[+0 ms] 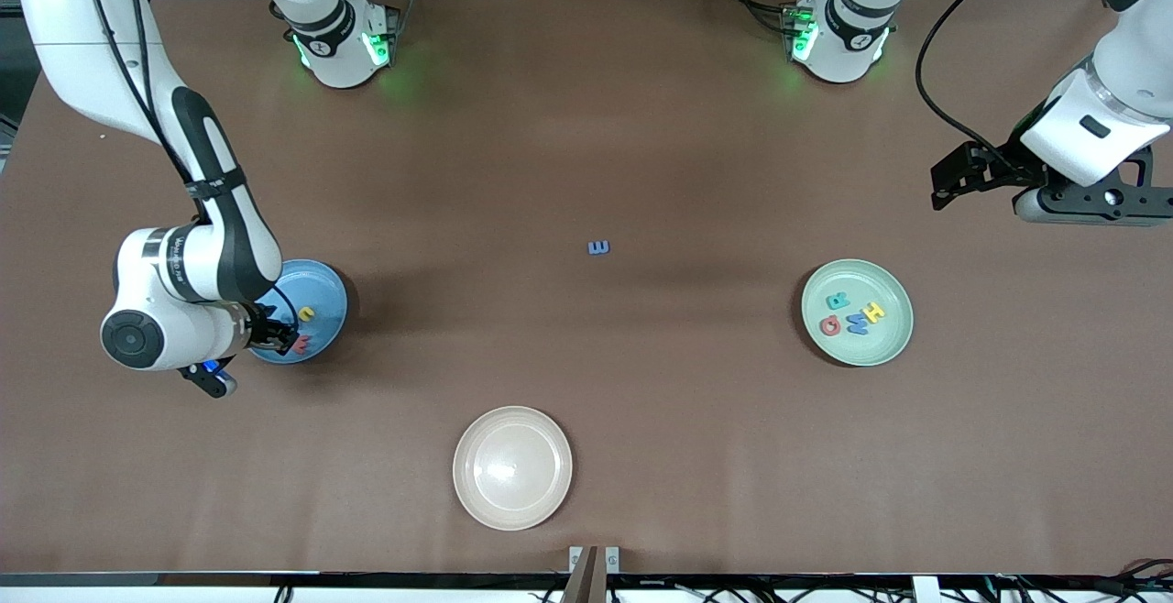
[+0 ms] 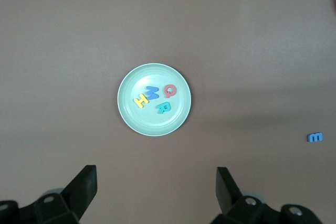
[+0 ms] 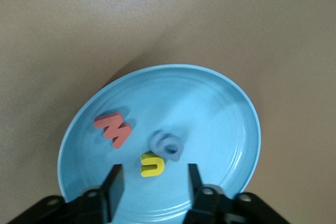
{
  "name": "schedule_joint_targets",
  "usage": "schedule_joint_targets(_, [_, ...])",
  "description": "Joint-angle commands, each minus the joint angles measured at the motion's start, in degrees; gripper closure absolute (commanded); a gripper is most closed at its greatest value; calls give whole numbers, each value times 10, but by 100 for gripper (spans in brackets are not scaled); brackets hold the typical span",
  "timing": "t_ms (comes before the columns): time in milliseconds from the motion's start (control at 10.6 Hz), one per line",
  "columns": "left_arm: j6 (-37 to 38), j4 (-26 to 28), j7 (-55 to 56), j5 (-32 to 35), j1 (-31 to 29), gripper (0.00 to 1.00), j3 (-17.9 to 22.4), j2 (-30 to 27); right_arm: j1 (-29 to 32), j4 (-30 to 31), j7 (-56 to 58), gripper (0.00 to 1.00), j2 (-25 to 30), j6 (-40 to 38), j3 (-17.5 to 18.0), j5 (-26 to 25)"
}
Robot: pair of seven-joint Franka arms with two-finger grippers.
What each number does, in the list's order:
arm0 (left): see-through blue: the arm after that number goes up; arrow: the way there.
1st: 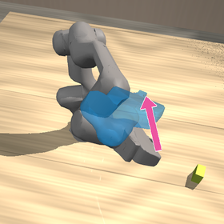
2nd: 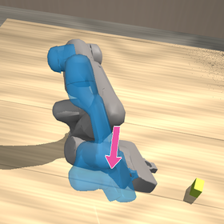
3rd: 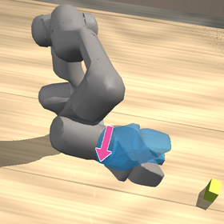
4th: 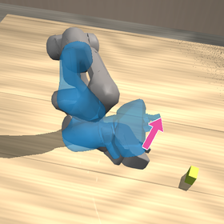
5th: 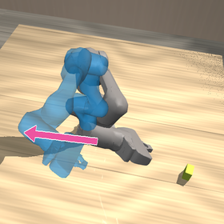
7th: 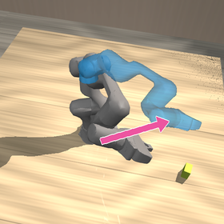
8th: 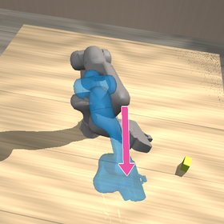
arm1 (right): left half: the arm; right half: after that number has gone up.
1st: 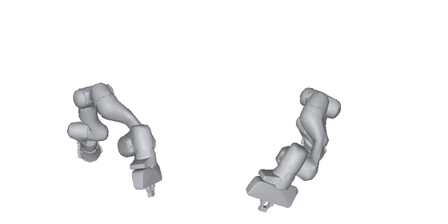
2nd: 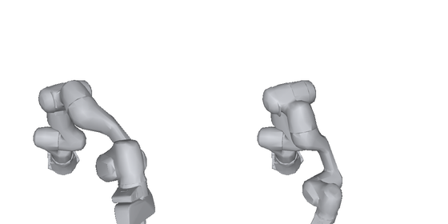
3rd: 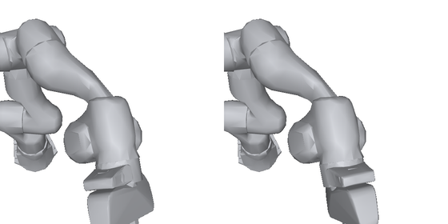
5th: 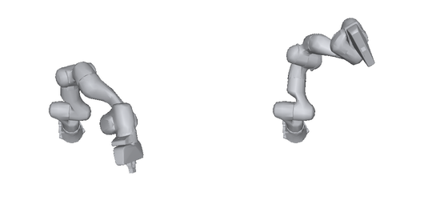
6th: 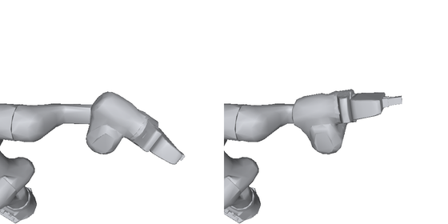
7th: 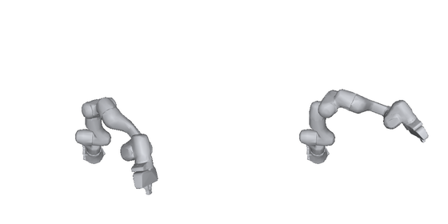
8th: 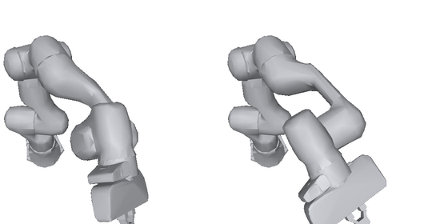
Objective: Sort upper and lower case letters into plates
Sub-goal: 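Move the right gripper back over the blue E letter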
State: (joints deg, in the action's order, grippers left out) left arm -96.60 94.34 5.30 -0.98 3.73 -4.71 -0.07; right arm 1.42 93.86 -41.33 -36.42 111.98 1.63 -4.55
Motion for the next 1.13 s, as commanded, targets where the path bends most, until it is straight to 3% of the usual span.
schedule_joint_targets(0, [-8, 14, -5, 14, 7, 0, 5, -15, -15, -5, -21, 0, 13, -3, 5, 22])
schedule_joint_targets(471, [-7, 14, -5, 14, 3, 0, 5, -16, -140, -41, -196, 0, 14, 3, 7, 85])
schedule_joint_targets(754, [-7, 14, -7, 14, 0, 0, 6, -17, -209, -60, -342, 0, 14, 4, 35, 86])
schedule_joint_targets(1037, [-7, 12, -7, 14, 1, 0, 6, -16, -270, -83, -515, 0, 0, 16, 40, 107])
